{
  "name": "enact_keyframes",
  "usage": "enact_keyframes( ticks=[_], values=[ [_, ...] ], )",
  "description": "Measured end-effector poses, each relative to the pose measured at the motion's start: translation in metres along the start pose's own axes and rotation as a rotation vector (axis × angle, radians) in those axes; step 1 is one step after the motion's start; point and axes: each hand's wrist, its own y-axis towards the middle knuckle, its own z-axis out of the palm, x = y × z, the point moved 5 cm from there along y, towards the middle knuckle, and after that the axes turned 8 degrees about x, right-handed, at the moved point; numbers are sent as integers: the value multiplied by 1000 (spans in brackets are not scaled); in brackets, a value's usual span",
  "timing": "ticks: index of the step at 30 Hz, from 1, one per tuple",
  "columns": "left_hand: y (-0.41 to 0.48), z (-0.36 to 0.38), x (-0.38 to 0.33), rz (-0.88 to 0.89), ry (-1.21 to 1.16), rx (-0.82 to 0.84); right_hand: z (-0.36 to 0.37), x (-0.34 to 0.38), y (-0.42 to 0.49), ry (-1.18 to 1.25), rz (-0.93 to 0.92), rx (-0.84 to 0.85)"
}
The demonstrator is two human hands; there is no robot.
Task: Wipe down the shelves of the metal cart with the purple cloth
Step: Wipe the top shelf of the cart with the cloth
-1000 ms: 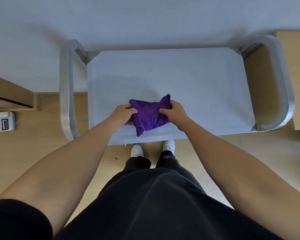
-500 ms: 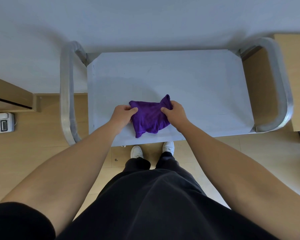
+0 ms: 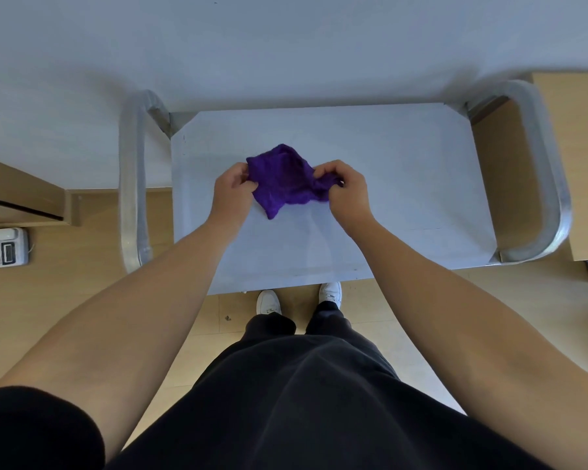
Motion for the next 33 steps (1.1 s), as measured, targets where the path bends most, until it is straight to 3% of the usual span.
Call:
enact_keyframes(
  ticks=[3,7,9,13,17,19,21,25,29,33],
  values=[
    [-8,0,13,-32,159,44,7,-6,-7,-138,15,114],
    [-35,2,58,-175,461,212,13,-49,-31,-495,141,375],
    [-41,0,68,-198,521,164,12,-57,-38,-462,207,300],
    [-30,-2,71,-174,600,-26,10,-45,-30,-592,226,-61],
    [-17,16,73,-211,666,1,19,-68,-27,-806,651,-4],
    [-14,25,75,-205,672,18,27,-72,-26,-761,654,17],
    [-12,31,75,-181,598,6,33,-68,-25,-547,573,-14],
    [-13,31,52,-42,268,-13,29,-43,-26,-118,338,-98],
    [-13,9,35,0,195,-141,14,-31,-19,-100,282,-131],
    [-21,15,61,-118,313,43,10,-55,-29,-281,334,-89]
  ],
)
